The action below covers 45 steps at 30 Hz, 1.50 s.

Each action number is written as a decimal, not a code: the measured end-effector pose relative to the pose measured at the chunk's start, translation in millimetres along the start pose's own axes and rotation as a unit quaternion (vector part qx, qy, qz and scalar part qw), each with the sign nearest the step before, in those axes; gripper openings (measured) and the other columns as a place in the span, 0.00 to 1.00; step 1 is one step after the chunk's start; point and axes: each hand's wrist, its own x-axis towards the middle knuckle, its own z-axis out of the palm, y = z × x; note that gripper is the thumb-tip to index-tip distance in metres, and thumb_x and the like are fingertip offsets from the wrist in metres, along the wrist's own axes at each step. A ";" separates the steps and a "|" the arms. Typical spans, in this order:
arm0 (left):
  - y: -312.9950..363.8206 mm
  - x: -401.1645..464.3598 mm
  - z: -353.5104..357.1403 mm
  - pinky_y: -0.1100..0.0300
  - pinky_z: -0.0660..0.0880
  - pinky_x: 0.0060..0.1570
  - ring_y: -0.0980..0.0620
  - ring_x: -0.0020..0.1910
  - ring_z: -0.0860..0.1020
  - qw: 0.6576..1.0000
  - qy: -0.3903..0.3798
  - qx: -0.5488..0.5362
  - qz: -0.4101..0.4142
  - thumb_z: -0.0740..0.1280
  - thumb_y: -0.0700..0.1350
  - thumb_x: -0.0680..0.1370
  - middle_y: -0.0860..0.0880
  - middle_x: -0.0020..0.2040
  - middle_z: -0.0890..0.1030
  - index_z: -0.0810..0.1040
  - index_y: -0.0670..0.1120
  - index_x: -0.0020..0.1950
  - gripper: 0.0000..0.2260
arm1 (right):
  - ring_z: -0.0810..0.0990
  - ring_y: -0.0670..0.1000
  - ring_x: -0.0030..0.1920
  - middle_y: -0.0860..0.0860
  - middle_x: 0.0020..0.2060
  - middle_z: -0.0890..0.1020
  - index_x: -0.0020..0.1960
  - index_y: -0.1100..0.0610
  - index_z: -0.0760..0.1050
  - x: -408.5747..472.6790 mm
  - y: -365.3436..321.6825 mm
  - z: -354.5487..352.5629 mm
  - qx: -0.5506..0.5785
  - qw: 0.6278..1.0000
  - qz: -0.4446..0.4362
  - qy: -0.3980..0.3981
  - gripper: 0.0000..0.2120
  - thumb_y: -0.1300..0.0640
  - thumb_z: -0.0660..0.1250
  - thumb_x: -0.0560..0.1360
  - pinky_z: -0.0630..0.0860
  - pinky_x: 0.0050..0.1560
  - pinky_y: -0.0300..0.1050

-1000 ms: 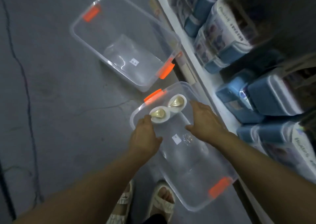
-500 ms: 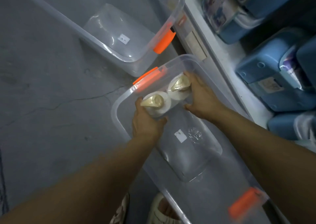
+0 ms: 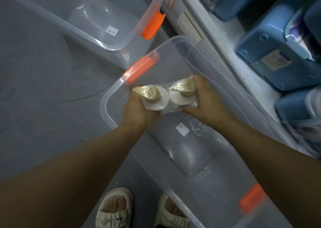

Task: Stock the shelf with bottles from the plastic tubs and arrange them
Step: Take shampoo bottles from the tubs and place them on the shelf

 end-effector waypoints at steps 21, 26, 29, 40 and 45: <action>110.4 -86.2 -80.9 0.73 0.74 0.40 0.65 0.47 0.77 0.982 -0.133 -0.067 0.112 0.75 0.42 0.70 0.58 0.51 0.79 0.71 0.54 0.58 0.21 | 0.75 0.40 0.49 0.41 0.49 0.75 0.62 0.51 0.66 -63.8 -107.0 -114.8 0.150 0.974 0.165 0.041 0.33 0.51 0.79 0.63 0.72 0.43 0.34; 172.0 -127.2 -117.7 0.67 0.71 0.40 0.60 0.50 0.75 0.982 -0.128 -0.086 0.111 0.74 0.47 0.72 0.52 0.56 0.75 0.65 0.47 0.64 0.26 | 0.75 0.39 0.47 0.41 0.47 0.75 0.59 0.50 0.66 -85.7 -172.7 -165.4 0.197 0.963 0.164 0.085 0.27 0.54 0.77 0.66 0.73 0.42 0.34; 212.1 -151.7 -143.4 0.64 0.75 0.42 0.56 0.53 0.77 0.980 -0.124 -0.096 0.121 0.74 0.47 0.72 0.50 0.58 0.75 0.64 0.46 0.65 0.27 | 0.77 0.47 0.52 0.45 0.50 0.76 0.60 0.49 0.65 -97.9 -214.8 -197.5 0.192 0.962 0.158 0.108 0.27 0.52 0.76 0.67 0.76 0.52 0.45; 353.0 -254.4 -254.3 0.69 0.72 0.38 0.60 0.51 0.76 0.963 -0.133 -0.068 0.224 0.73 0.45 0.73 0.54 0.55 0.75 0.65 0.45 0.64 0.25 | 0.73 0.36 0.46 0.37 0.47 0.72 0.59 0.49 0.63 -159.3 -381.5 -315.7 0.191 0.960 0.103 0.178 0.26 0.53 0.75 0.69 0.69 0.44 0.31; 410.1 -306.2 -296.8 0.62 0.76 0.49 0.52 0.56 0.77 0.951 -0.139 -0.064 0.267 0.74 0.46 0.72 0.50 0.58 0.76 0.65 0.46 0.64 0.26 | 0.74 0.37 0.47 0.39 0.47 0.73 0.58 0.50 0.64 -195.9 -447.3 -362.3 0.181 0.952 0.074 0.236 0.26 0.54 0.76 0.68 0.72 0.45 0.33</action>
